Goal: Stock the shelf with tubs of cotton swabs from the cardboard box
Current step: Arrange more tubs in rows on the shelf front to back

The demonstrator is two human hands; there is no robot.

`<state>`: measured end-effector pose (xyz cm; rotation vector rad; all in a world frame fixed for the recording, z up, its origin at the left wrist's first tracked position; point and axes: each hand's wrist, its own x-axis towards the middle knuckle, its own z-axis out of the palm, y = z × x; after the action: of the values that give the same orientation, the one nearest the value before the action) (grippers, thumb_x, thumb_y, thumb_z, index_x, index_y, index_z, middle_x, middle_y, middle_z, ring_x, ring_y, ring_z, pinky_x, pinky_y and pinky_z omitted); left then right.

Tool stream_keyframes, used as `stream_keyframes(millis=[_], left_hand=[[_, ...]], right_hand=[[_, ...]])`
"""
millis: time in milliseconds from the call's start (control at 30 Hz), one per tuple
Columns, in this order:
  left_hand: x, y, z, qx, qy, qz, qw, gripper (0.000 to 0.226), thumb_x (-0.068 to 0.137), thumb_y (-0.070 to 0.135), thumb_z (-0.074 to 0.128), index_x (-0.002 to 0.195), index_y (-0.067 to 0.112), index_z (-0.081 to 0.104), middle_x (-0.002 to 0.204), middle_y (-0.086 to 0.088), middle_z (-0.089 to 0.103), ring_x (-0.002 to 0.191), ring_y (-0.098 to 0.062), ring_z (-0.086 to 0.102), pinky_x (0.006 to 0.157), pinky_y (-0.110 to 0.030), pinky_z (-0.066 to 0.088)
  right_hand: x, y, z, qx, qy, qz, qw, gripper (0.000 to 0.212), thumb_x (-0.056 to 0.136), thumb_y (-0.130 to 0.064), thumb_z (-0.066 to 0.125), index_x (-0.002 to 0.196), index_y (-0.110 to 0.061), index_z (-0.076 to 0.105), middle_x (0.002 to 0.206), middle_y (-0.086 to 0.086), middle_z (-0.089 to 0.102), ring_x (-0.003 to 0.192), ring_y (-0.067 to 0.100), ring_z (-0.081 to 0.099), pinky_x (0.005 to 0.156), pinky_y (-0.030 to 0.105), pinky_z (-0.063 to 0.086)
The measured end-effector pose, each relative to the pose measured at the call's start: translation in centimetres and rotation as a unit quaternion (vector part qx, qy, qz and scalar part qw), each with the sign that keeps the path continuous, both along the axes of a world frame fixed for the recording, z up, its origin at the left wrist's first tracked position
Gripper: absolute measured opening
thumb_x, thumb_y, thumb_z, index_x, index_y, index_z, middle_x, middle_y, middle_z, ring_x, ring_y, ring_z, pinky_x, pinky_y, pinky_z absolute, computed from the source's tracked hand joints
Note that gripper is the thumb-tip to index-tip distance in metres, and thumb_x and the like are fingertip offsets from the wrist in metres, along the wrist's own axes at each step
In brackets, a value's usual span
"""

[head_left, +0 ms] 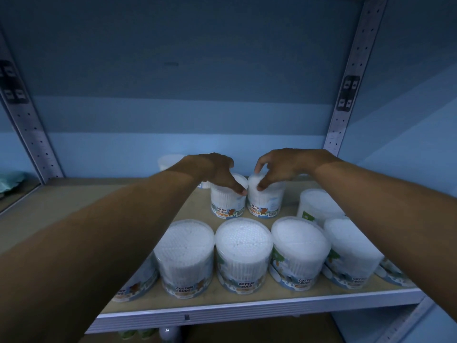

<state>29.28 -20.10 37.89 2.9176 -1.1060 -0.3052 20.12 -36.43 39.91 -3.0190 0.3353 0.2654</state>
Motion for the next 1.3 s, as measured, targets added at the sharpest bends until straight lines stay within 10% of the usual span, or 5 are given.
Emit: stream_keyframes(millis=[300,500,867,1300], left_hand=[[0.3,0.0,-0.2,0.018,0.026,-0.015,0.999,0.089,0.071,0.062,0.075,0.145,0.026,0.043,0.147,0.002,0.047,0.123,-0.026,0.058,0.104,-0.035,0.045],[-0.4,0.2,0.1,-0.003,0.007,0.010,1.000,0.086,0.063,0.067,0.079,0.129,0.017,0.057,0.113,-0.002,0.064,0.071,-0.019,0.070,0.066,-0.026,0.055],[-0.3,-0.2,0.2,0.027,0.002,-0.018,0.999,0.088,0.072,0.070,0.069,0.143,0.022,0.047,0.141,0.000,0.052,0.122,-0.026,0.055,0.101,-0.038,0.048],[-0.9,-0.5,0.5,0.004,0.008,0.010,1.000,0.081,0.073,0.068,0.071,0.136,0.020,0.052,0.130,-0.003,0.057,0.072,-0.020,0.063,0.084,-0.033,0.057]], right_hand=[[0.4,1.1,-0.7,-0.017,0.017,-0.037,0.999,0.055,0.074,-0.046,0.083,0.122,-0.026,0.063,0.129,0.003,0.056,0.106,0.030,0.063,0.087,0.044,0.060],[0.2,0.4,-0.8,-0.001,0.037,0.008,0.999,0.050,0.075,-0.033,0.084,0.118,-0.036,0.059,0.133,-0.004,0.050,0.114,0.023,0.055,0.095,0.039,0.053],[-0.2,0.6,-0.2,0.008,-0.009,0.005,1.000,0.056,0.073,-0.056,0.080,0.123,-0.040,0.060,0.133,-0.007,0.048,0.113,0.023,0.056,0.091,0.039,0.056],[0.6,0.3,-1.2,0.002,-0.007,0.023,1.000,0.044,0.073,-0.050,0.082,0.112,-0.043,0.063,0.129,-0.010,0.051,0.116,0.019,0.053,0.099,0.039,0.048]])
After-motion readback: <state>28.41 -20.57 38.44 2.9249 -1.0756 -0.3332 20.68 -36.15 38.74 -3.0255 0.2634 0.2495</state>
